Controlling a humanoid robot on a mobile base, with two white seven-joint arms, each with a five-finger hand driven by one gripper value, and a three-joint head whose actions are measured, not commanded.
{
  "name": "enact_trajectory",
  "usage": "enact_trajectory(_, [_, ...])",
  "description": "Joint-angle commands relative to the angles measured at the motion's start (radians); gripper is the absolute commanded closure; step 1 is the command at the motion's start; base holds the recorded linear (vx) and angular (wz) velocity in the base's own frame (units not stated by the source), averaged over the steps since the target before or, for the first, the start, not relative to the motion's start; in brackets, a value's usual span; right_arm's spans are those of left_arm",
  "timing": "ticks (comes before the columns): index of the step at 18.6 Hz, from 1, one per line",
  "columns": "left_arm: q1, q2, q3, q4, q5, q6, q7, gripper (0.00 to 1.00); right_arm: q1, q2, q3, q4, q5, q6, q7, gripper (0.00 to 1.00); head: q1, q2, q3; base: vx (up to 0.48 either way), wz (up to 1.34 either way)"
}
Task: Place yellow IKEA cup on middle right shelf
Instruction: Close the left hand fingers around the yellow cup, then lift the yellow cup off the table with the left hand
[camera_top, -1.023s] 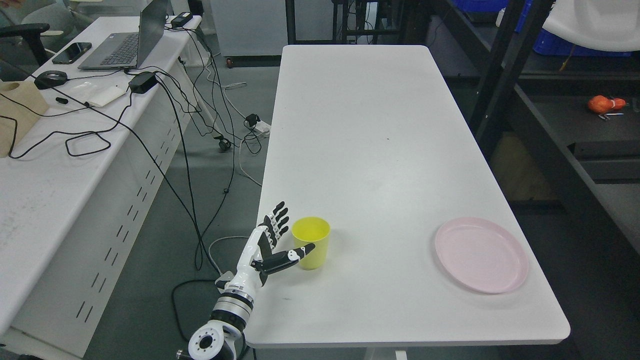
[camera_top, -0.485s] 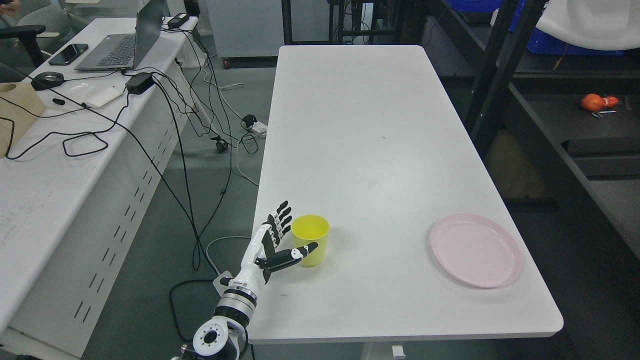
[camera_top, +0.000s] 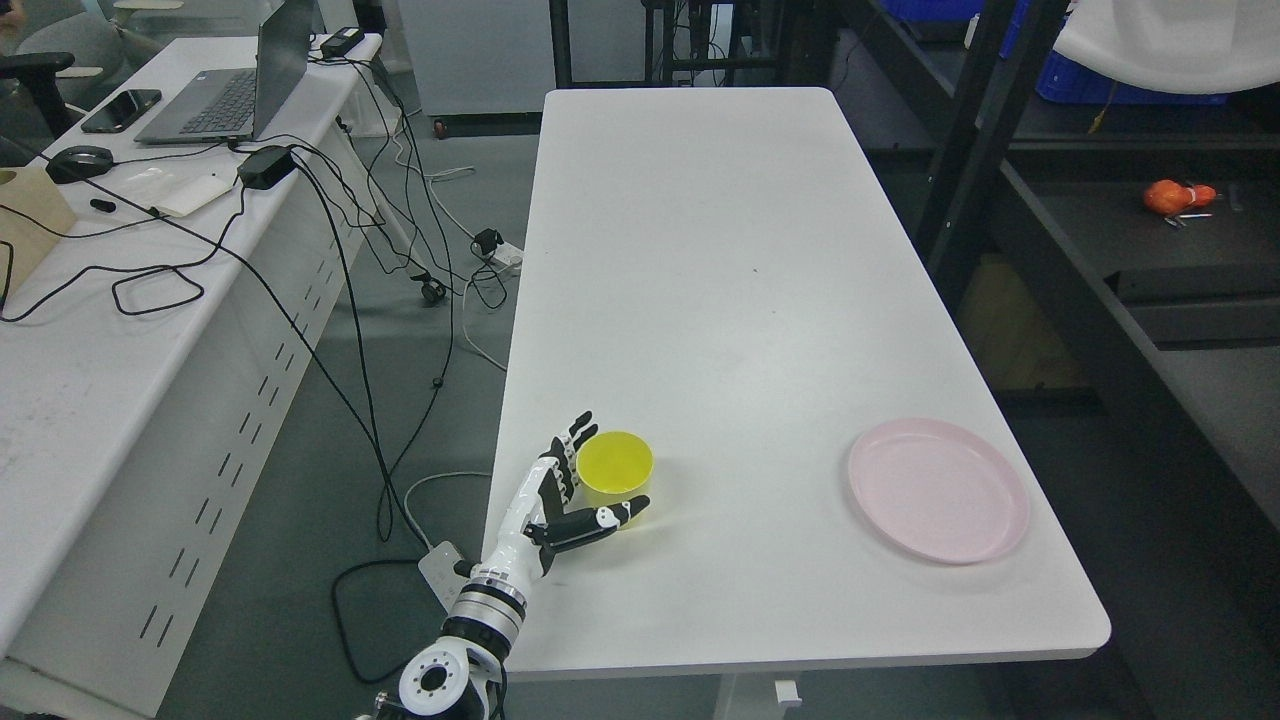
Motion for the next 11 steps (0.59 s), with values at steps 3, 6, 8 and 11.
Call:
enact_trajectory(3, [0.003,0.017,0.012,0.053,0.006,-0.006,0.006,0.32,0.011,-0.017,0.017,0.0,-0.025,0.001,-0.215,0.01,0.0,0.0,0.0,-0.012,0.0])
enact_trajectory(6, [0.004,0.017,0.044,0.075,0.077,-0.116,0.012,0.75,0.011,-0.017,0.017,0.0,-0.025,0.001,-0.215,0.01,0.0,0.0,0.0,-0.013,0.0])
enact_trajectory(8, [0.007,0.017,0.049,0.082,0.12,-0.24,0.015,1.0,0.011,-0.017,0.017,0.0,-0.025,0.001,-0.215,0.01,0.0,0.0,0.0,0.0,0.0])
enact_trajectory(11, [0.009,0.017,0.052,0.058,0.126,-0.29,0.016,1.0,0.011,-0.017,0.017,0.0,-0.025,0.001,-0.215,0.01,0.0,0.0,0.0,0.01,0.0])
